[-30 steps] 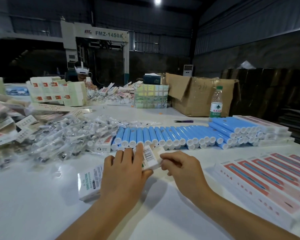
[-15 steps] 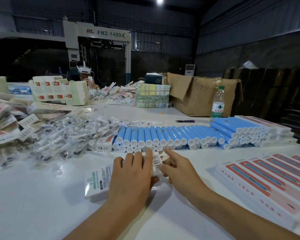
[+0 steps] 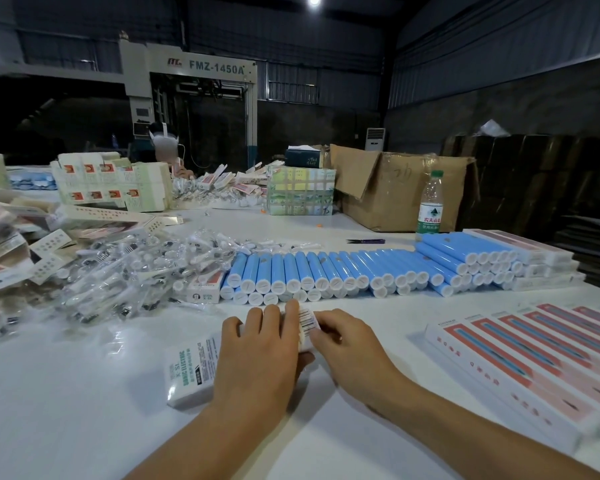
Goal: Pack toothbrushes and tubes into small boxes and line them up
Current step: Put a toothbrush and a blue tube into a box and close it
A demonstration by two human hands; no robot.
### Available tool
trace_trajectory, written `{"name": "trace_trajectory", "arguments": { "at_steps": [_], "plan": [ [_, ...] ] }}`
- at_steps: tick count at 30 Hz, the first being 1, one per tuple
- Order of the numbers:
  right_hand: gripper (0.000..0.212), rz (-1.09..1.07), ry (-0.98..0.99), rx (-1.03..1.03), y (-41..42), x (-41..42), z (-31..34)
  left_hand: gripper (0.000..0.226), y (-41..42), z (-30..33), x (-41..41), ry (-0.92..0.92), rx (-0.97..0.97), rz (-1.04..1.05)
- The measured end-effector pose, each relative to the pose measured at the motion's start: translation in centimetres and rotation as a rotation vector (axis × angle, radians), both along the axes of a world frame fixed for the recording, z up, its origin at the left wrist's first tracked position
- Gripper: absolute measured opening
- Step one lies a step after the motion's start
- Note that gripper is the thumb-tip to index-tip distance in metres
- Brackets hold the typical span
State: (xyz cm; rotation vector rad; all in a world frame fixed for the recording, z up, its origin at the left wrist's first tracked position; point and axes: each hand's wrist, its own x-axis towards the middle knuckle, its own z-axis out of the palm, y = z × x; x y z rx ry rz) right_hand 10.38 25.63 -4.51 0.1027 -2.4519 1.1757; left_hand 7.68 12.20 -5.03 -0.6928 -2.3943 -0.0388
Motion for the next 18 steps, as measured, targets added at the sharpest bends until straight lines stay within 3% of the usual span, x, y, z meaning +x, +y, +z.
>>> {"name": "trace_trajectory", "arguments": {
  "at_steps": [2,4,7,9,11,13,15,18],
  "plan": [
    [0.007,-0.055,0.075,0.047,0.4,-0.2,0.0,0.077,0.1,0.5,0.2,-0.074,-0.007,0.044],
    [0.028,-0.149,0.145,-0.029,1.0,-0.6,0.0,0.076,0.2,0.1,-0.2,-0.053,-0.010,0.067],
    [0.048,-0.187,0.002,-0.516,1.9,-1.5,0.6,0.075,0.2,-0.3,-0.4,-0.006,-0.029,0.096],
    [0.046,0.013,-0.215,-0.951,1.8,-2.1,0.6,0.077,0.4,0.2,-0.2,-0.023,-0.005,0.095],
    [0.040,0.182,-0.330,-1.169,1.5,-1.9,0.7,0.076,0.3,0.4,0.0,0.016,0.014,0.028],
    [0.027,0.236,-0.321,-1.126,1.4,-1.7,0.6,0.073,0.6,-0.1,-0.3,0.090,0.040,-0.003],
    [0.015,0.205,-0.255,-1.008,1.3,-1.8,0.3,0.077,0.6,0.2,0.0,0.025,-0.014,0.028],
    [0.009,0.010,-0.176,-0.553,0.3,-1.5,-0.3,0.079,0.9,0.2,0.4,-0.022,-0.061,0.064]
  ]
}}
